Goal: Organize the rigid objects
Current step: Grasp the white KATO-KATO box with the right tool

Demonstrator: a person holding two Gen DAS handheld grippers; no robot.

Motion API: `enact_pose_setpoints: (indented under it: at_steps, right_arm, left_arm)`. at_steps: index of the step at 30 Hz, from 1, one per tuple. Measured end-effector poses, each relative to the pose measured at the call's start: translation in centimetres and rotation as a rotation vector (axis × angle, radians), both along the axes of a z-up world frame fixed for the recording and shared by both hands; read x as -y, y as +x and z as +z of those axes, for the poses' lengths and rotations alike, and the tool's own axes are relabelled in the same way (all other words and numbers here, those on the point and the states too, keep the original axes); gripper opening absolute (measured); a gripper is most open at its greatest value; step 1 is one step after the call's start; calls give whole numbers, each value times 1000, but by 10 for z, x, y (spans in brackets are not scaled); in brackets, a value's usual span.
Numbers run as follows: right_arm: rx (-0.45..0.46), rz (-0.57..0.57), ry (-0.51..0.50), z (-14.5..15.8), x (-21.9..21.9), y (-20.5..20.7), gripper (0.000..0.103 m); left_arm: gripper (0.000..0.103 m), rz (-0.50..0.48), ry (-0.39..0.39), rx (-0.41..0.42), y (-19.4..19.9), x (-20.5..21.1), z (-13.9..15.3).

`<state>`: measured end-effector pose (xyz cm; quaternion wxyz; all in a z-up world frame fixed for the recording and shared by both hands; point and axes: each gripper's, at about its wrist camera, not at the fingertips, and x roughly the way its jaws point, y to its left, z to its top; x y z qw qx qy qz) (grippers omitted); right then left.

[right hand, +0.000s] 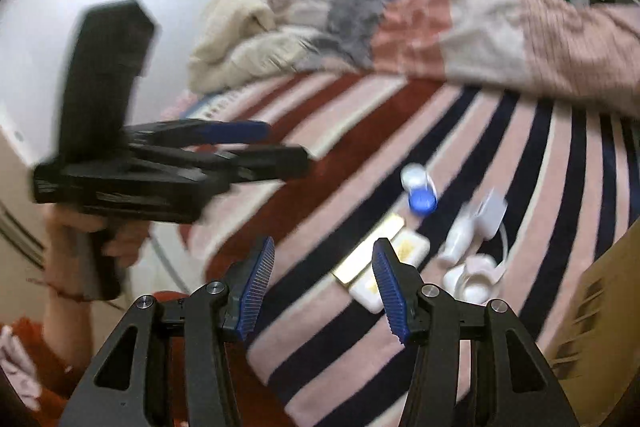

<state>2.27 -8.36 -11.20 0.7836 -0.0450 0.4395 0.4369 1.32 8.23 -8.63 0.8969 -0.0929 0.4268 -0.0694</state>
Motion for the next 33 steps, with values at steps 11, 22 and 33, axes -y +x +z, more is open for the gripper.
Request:
enact_pose_setpoints:
  at_steps: [11,22,33]
  right_arm:
    - [-21,-274,-147,-73,-8,18,47]
    - [46,-296,-225,-74,-16,17,63]
    - [68,-276,-233,-73,-7,19,51]
  left_arm:
    - [75,12,-27,-9,-7,-15,-30]
    - [75,13,-33,7,-15,-10,-22]
    - [75,23,-28,21,-29,-5,-13]
